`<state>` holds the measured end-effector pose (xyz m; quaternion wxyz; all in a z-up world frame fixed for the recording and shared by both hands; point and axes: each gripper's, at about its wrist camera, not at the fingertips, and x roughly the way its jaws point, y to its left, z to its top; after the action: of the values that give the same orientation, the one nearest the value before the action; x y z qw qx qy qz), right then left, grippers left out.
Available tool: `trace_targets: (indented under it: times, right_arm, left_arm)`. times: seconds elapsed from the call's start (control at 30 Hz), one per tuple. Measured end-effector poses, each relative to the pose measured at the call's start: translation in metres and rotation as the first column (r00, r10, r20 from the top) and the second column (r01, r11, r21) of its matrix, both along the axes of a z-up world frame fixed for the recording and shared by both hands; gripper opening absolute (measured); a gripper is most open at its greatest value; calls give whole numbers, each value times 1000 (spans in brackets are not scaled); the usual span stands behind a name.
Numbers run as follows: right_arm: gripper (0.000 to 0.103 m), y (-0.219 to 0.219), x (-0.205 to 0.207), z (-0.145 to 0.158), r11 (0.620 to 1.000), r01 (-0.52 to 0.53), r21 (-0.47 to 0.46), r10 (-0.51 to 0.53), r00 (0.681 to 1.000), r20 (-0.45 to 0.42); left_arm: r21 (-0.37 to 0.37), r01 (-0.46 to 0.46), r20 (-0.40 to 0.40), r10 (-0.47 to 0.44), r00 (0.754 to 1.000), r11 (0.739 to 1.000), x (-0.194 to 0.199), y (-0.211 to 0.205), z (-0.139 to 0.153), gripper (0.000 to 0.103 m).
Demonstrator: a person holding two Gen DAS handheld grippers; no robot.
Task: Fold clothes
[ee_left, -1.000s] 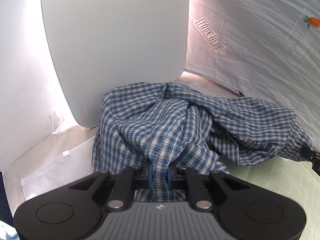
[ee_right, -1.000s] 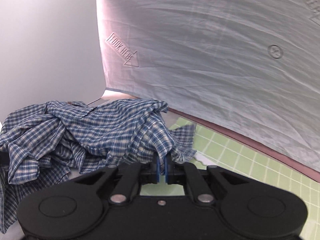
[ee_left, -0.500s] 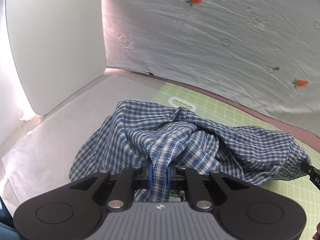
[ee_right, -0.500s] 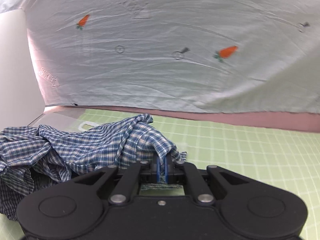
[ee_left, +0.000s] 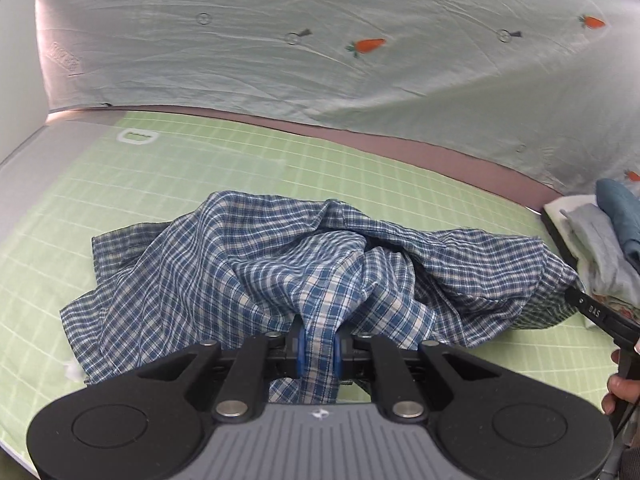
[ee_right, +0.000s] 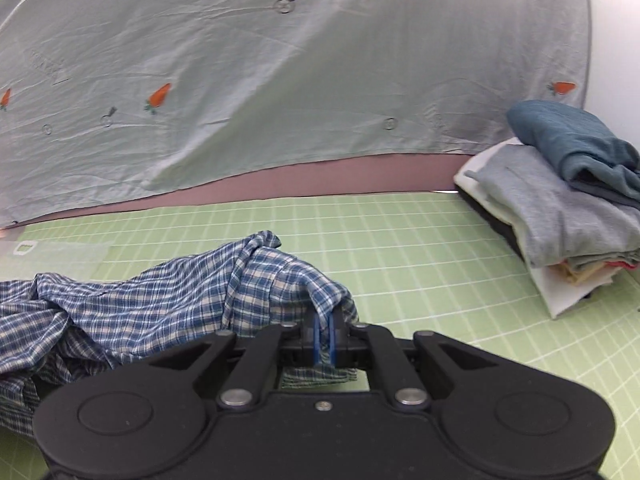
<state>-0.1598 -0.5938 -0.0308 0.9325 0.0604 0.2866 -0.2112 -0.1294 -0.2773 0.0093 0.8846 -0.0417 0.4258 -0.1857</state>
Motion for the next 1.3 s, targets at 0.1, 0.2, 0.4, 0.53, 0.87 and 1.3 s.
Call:
trace_targets:
  times: [0.1, 0.2, 0.4, 0.53, 0.87, 1.3]
  right_arm:
    - [5, -32, -14, 6, 999, 44, -17, -44, 999, 7]
    - [5, -44, -17, 12, 998, 54, -27, -53, 998, 28]
    - [5, -34, -4, 29, 998, 22, -61, -16, 995, 101]
    - [5, -18, 27, 46, 998, 11, -64, -1, 987, 161]
    - [5, 54, 124, 46, 995, -84, -58, 94, 974, 204]
    - [79, 95, 113, -23, 992, 108, 66, -110, 994, 29]
  left_arm:
    - [-11, 49, 8, -49, 999, 999, -11, -22, 3, 14]
    - [-32, 54, 11, -54, 998, 998, -11, -29, 6, 14]
    - [-94, 6, 19, -4, 1000, 996, 7, 4, 23, 14]
    - [-116, -55, 44, 60, 997, 992, 27, 35, 34, 14]
    - [-64, -262, 39, 264, 964, 963, 114, 128, 7, 11]
    - [21, -312, -85, 312, 946, 950, 166, 158, -48, 49]
